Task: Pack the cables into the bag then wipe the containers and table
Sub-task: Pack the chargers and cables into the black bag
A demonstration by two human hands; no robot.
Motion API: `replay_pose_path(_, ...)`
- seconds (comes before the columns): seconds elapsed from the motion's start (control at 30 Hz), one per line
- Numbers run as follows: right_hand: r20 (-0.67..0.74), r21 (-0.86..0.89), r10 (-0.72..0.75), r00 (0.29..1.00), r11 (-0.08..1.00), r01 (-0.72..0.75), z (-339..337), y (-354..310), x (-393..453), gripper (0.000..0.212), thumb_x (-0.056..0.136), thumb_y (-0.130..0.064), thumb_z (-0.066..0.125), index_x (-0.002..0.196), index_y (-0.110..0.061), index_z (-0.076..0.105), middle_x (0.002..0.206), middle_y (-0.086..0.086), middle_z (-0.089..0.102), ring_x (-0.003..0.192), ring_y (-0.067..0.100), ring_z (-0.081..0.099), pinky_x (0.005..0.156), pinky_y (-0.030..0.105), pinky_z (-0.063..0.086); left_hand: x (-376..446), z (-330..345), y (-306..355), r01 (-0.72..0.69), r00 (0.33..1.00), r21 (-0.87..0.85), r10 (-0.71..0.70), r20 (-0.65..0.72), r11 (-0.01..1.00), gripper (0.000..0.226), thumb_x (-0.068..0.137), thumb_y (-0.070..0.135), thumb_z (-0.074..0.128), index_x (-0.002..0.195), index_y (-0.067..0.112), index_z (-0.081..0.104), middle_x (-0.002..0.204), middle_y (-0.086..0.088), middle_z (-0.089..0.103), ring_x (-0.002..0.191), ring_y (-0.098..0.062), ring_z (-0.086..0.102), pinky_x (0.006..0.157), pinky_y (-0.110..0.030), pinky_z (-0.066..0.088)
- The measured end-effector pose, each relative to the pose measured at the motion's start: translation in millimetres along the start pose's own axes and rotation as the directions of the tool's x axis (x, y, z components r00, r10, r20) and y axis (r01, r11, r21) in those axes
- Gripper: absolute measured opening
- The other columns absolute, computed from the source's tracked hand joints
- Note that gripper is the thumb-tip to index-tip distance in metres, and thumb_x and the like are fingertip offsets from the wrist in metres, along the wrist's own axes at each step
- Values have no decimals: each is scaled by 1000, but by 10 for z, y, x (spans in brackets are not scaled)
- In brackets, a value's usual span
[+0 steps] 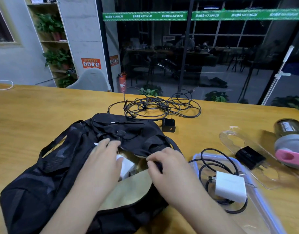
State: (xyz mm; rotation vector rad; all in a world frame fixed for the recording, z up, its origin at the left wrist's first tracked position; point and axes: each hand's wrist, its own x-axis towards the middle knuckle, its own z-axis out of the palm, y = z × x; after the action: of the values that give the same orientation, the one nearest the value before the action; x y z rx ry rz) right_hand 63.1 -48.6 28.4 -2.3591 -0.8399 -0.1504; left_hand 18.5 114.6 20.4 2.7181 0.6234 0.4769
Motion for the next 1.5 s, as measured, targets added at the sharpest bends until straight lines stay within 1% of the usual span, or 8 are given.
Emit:
replay_pose_path(0.1, 14, -68, -4, 1000, 998, 5, -310, 182, 109, 29, 96, -33, 44, 123, -32, 56, 117, -11, 53, 116, 10, 42, 97, 23, 36, 365, -12, -58, 143, 981, 181, -164, 104, 973, 47, 97, 20, 39, 141, 16, 24, 149, -9, 20, 139, -30, 12, 109, -36, 22)
replay_pose_path(0.27, 43, -147, 71, 997, 987, -64, -619, 549, 23, 31, 95, -39, 47, 126, -38, 49, 117, -17, 48, 120, 7, 39, 96, 21, 34, 536, 34, -184, 262, 890, 344, -364, 276, 902, 40, 93, 23, 38, 133, 20, 34, 131, -13, 37, 122, -36, 35, 89, -36, 37)
replay_pose_path(0.57, 180, -275, 133, 975, 958, -80, -851, 940, -207, 52, 85, -53, 55, 133, -42, 38, 120, -17, 38, 123, 6, 29, 95, 20, 31, 444, 105, -190, 216, 967, 229, -240, 81, 949, 36, 91, 26, 50, 124, 29, 39, 108, -1, 42, 99, -23, 32, 71, -27, 35)
replay_pose_path(0.67, 275, -333, 205, 939, 937, -106, -854, 932, -226, 57, 79, -55, 60, 129, -42, 36, 120, -14, 33, 126, 8, 26, 87, 25, 33, 377, 62, -123, 177, 979, 225, -195, 63, 958, 35, 93, 27, 48, 126, 30, 36, 117, 2, 42, 110, -23, 33, 70, -25, 33)
replay_pose_path(0.87, 311, -300, 201, 929, 948, -105, -812, 921, -317, 35, 82, -49, 56, 107, -44, 32, 123, -16, 31, 131, 7, 26, 105, 26, 29, 182, -109, -130, 85, 983, 289, -127, 130, 954, 38, 95, 28, 41, 131, 29, 29, 128, 6, 37, 121, -22, 26, 86, -25, 34)
replay_pose_path(1.03, 284, -372, 238, 929, 920, -122, -864, 921, -342, 58, 84, -55, 52, 132, -35, 27, 131, -15, 32, 126, 7, 33, 80, 16, 30, 4, -232, -166, -22, 963, 330, -68, 261, 944, 33, 95, 26, 37, 127, 32, 31, 122, 10, 37, 123, -17, 24, 95, -27, 35)
replay_pose_path(1.27, 217, -432, 268, 939, 889, -154, -894, 788, -331, 40, 81, -52, 56, 114, -32, 46, 108, -13, 47, 95, 5, 48, 58, 9, 36, -51, -368, -79, -51, 968, 306, -29, 251, 951, 33, 95, 30, 45, 128, 32, 37, 101, 9, 36, 103, -13, 34, 92, -24, 37)
replay_pose_path(1.5, 116, -97, -52, 992, 993, 63, -746, 88, -164, 31, 78, -42, 63, 101, -42, 43, 101, -22, 47, 94, -2, 45, 77, 7, 38, 139, -616, -219, -176, 979, 238, 196, -62, 955, 38, 85, 13, 53, 67, 40, 35, 105, 23, 40, 109, -6, 26, 94, -25, 21)
